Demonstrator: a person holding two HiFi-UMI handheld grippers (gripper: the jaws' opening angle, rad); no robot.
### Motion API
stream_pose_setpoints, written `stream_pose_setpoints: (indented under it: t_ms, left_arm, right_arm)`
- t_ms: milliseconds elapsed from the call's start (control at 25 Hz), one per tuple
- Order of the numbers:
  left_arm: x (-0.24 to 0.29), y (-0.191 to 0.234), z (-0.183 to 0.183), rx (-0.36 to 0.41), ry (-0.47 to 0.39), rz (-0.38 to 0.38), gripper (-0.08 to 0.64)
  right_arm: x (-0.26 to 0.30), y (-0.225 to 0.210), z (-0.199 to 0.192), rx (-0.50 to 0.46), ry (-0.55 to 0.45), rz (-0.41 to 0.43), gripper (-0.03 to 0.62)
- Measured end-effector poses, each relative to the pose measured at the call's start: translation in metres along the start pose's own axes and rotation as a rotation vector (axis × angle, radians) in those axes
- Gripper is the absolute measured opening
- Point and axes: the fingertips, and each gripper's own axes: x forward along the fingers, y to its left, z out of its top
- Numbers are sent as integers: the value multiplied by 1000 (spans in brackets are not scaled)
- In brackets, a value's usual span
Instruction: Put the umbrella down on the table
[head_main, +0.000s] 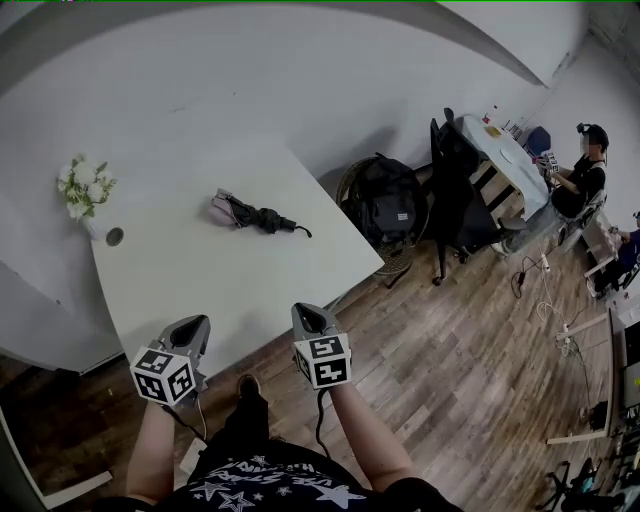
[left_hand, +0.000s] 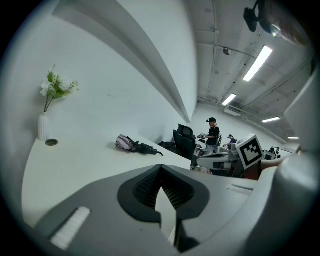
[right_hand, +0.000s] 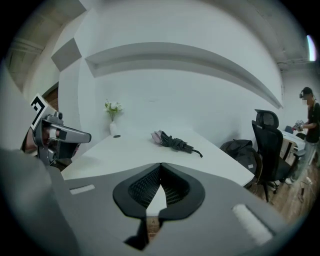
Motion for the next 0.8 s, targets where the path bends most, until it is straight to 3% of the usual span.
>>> stream_pose_setpoints:
  t_ms: [800]
  left_arm:
    - [-70,-69,-23,52,-37,-25,3]
  right_arm:
    - [-100,19,-25,-36,-47,-25,15]
